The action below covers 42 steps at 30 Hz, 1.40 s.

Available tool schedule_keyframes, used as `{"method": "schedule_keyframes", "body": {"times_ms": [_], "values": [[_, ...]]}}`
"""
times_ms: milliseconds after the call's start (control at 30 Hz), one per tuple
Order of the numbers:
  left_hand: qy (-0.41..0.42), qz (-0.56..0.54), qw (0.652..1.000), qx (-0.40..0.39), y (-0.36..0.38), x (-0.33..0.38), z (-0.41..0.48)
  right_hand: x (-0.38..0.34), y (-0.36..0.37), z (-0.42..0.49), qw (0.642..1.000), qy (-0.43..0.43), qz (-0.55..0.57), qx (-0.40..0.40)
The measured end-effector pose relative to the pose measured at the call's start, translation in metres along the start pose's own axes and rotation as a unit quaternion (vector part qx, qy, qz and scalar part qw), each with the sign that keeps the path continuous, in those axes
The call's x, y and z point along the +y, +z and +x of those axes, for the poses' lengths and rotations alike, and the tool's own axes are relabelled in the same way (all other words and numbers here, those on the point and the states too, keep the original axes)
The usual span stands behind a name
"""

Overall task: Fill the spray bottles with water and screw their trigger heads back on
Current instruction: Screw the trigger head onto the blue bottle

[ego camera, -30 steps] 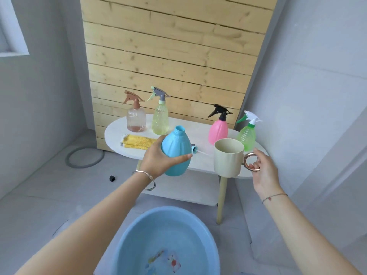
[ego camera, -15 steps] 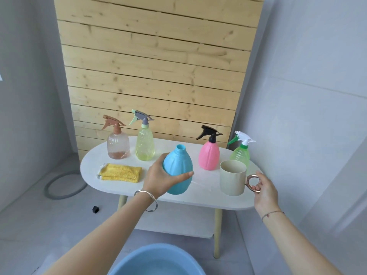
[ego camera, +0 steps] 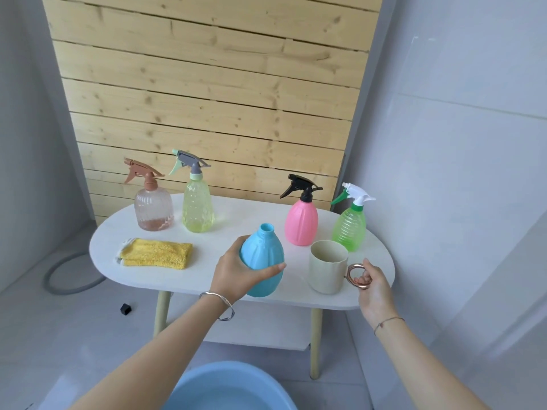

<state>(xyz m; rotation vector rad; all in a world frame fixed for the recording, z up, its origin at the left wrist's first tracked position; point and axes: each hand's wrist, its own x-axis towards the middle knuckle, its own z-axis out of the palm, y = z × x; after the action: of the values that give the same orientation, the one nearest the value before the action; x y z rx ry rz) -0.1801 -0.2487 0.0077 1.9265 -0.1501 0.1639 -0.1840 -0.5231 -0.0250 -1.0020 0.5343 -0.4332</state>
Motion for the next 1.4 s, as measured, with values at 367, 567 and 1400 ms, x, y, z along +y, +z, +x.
{"method": "schedule_keyframes", "body": {"times_ms": [367,567,1400], "values": [[-0.006,-0.004,1.0,0.007,-0.001,-0.005,0.0,-0.002,-0.009,-0.002,0.971,-0.046,-0.234,-0.021],[-0.01,-0.014,1.0,0.022,-0.024,-0.015,0.004,-0.018,0.039,-0.038,0.893,-0.344,-0.29,-0.026],[-0.024,-0.006,0.999,0.031,-0.066,-0.068,0.033,0.06,0.176,-0.031,0.839,-0.204,-0.477,-0.167]]}}
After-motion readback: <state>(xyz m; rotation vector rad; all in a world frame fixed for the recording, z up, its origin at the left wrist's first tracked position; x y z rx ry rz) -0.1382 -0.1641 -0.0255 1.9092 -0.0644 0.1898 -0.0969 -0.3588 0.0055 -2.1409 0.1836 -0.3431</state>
